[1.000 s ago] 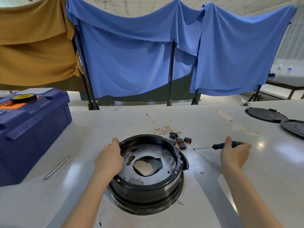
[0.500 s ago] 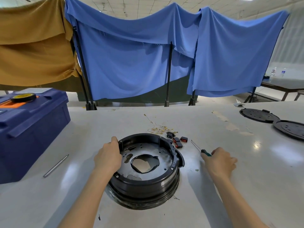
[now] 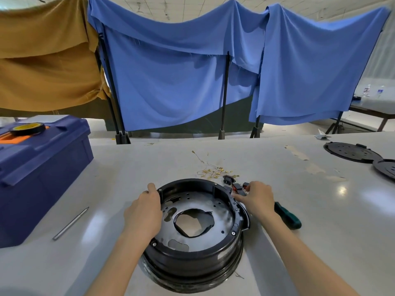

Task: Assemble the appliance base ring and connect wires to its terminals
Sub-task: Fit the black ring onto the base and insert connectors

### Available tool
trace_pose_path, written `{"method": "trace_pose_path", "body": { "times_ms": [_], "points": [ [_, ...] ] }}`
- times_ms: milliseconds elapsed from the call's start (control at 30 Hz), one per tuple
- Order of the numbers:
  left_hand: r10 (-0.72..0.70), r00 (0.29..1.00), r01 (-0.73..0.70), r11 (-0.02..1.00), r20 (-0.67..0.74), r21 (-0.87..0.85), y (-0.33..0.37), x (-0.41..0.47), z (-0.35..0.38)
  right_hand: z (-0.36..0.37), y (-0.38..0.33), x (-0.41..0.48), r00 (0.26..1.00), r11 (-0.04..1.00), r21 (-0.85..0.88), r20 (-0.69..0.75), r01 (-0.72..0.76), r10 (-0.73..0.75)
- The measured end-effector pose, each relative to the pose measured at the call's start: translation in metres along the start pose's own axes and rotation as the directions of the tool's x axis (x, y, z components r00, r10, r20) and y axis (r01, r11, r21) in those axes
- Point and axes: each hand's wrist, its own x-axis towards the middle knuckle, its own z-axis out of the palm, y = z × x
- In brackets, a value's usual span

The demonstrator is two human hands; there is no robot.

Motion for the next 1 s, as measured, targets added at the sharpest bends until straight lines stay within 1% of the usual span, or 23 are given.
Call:
{"method": "trace_pose_path", "body": {
  "times_ms": [133,267,367,400,433,500,533,600,633,667,700,733,767,800,833,867,933,1000],
  "points": [
    [0.005,1.0,-0.005,1.0,-0.002,0.024,0.0,0.0,0.001,0.001,-0.002,0.001,0.999,0.994,0.103,0.04,-0.031,0.027],
    [0.043,0.999,-0.041,0.994,-0.012,0.103,-0.001,0.003,0.002,-0.011,0.004,0.001,0.995,0.973,0.21,0.056,-0.096,0.086],
    [0.079,0.997,-0.077,0.99,-0.018,0.121,-0.005,0.004,0.001,-0.025,0.01,-0.003,0.997,0.95,0.302,0.041,-0.077,0.068],
    [0.091,0.996,-0.089,0.989,-0.016,0.118,-0.007,0.004,0.0,-0.03,0.011,-0.006,0.998,0.927,0.368,0.043,-0.066,0.053],
    [0.105,0.994,-0.103,0.988,-0.011,0.116,-0.009,0.005,0.0,-0.034,0.011,-0.009,0.998,0.881,0.47,0.056,-0.06,0.038],
    [0.125,0.992,-0.127,0.985,0.018,0.118,-0.014,0.004,-0.002,-0.041,0.011,-0.016,0.994,0.73,0.68,0.109,-0.067,-0.011],
    [0.118,0.992,-0.121,0.985,0.035,0.123,-0.016,0.003,-0.003,-0.044,0.01,-0.019,0.988,0.652,0.754,0.148,-0.081,-0.049],
    [0.085,0.995,-0.093,0.978,0.047,0.187,-0.017,0.001,-0.005,-0.048,0.009,-0.026,0.963,0.506,0.854,0.225,-0.122,-0.148],
    [0.091,0.996,-0.092,0.958,0.016,0.27,-0.016,0.0,-0.006,-0.05,0.008,-0.029,0.946,0.449,0.883,0.253,-0.14,-0.202],
    [0.108,0.994,-0.09,0.929,-0.03,0.358,-0.014,-0.001,-0.007,-0.05,0.008,-0.032,0.93,0.412,0.899,0.269,-0.149,-0.252],
    [0.136,0.986,-0.09,0.917,-0.092,0.389,-0.01,-0.002,-0.009,-0.05,0.007,-0.034,0.916,0.394,0.908,0.273,-0.144,-0.293],
    [0.169,0.976,-0.11,0.928,-0.139,0.357,-0.004,-0.004,-0.012,-0.049,0.006,-0.036,0.908,0.386,0.913,0.267,-0.132,-0.321],
    [0.208,0.963,-0.159,0.951,-0.169,0.267,0.004,-0.004,-0.014,-0.048,0.005,-0.037,0.907,0.377,0.918,0.257,-0.121,-0.333],
    [0.258,0.95,-0.233,0.961,-0.175,0.152,0.012,-0.005,-0.016,-0.046,0.004,-0.038,0.911,0.361,0.925,0.245,-0.118,-0.331],
    [0.313,0.934,-0.314,0.949,-0.172,0.025,0.021,-0.004,-0.016,-0.045,0.003,-0.038,0.918,0.338,0.934,0.231,-0.117,-0.322],
    [0.362,0.919,-0.38,0.919,-0.16,-0.104,0.032,-0.005,-0.016,-0.043,0.003,-0.038,0.925,0.313,0.943,0.216,-0.115,-0.312],
    [0.414,0.901,-0.433,0.836,-0.128,-0.338,0.051,-0.007,-0.014,-0.043,0.002,-0.038,0.934,0.27,0.957,0.191,-0.108,-0.303],
    [0.432,0.893,-0.44,0.773,-0.129,-0.458,0.067,-0.007,-0.01,-0.045,0.003,-0.038,0.927,0.223,0.966,0.198,-0.129,-0.319]
  ]
}}
